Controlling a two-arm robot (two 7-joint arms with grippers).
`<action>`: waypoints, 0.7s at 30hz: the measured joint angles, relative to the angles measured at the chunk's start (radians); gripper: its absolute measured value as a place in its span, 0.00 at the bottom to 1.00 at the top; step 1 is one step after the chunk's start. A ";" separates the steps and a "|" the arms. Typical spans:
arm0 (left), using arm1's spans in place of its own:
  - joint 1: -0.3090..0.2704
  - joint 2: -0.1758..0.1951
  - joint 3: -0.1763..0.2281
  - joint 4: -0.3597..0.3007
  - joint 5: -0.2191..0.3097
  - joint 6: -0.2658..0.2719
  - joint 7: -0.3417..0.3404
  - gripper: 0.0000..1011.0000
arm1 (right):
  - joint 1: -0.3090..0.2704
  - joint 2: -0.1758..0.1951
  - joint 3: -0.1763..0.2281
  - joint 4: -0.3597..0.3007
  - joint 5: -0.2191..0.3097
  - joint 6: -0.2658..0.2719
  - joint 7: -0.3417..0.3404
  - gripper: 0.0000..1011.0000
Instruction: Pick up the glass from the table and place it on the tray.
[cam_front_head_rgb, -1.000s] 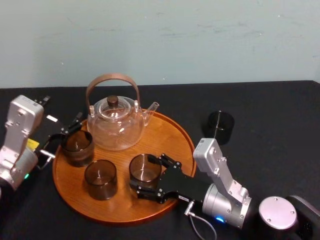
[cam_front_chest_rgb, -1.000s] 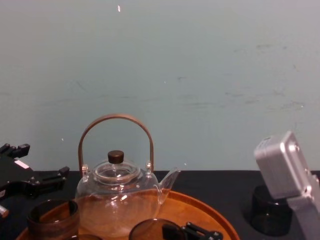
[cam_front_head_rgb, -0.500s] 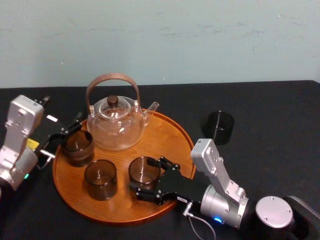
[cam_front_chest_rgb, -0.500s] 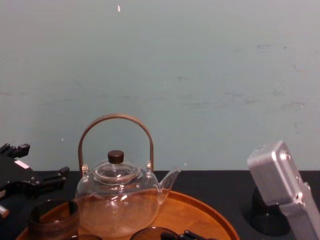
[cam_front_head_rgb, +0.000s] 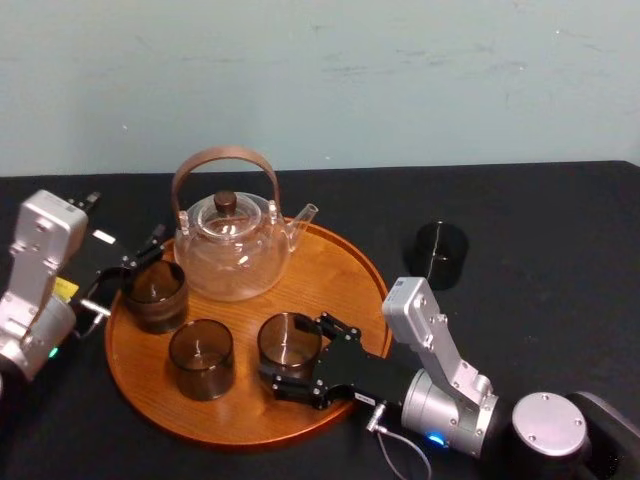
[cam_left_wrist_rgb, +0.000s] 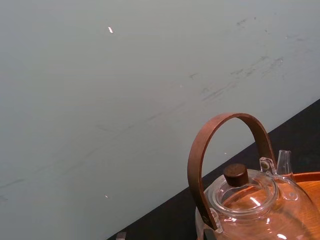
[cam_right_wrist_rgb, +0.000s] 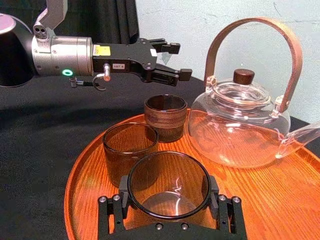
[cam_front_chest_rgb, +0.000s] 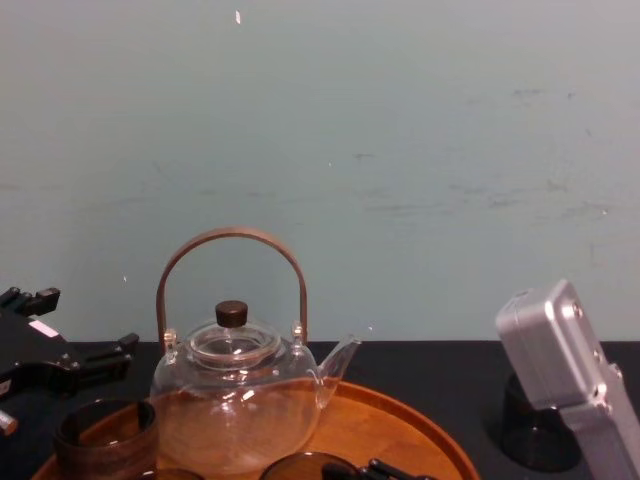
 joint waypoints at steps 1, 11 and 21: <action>0.000 0.000 0.000 0.000 0.000 0.000 0.000 0.99 | 0.000 0.000 0.000 0.000 0.000 0.000 0.000 0.89; 0.000 0.000 0.000 0.000 0.000 0.000 0.000 0.99 | -0.001 0.001 0.001 -0.002 -0.001 0.000 -0.001 0.99; 0.000 0.000 0.000 0.000 0.000 0.000 0.000 0.99 | -0.001 0.001 0.001 -0.002 -0.001 0.000 -0.002 0.99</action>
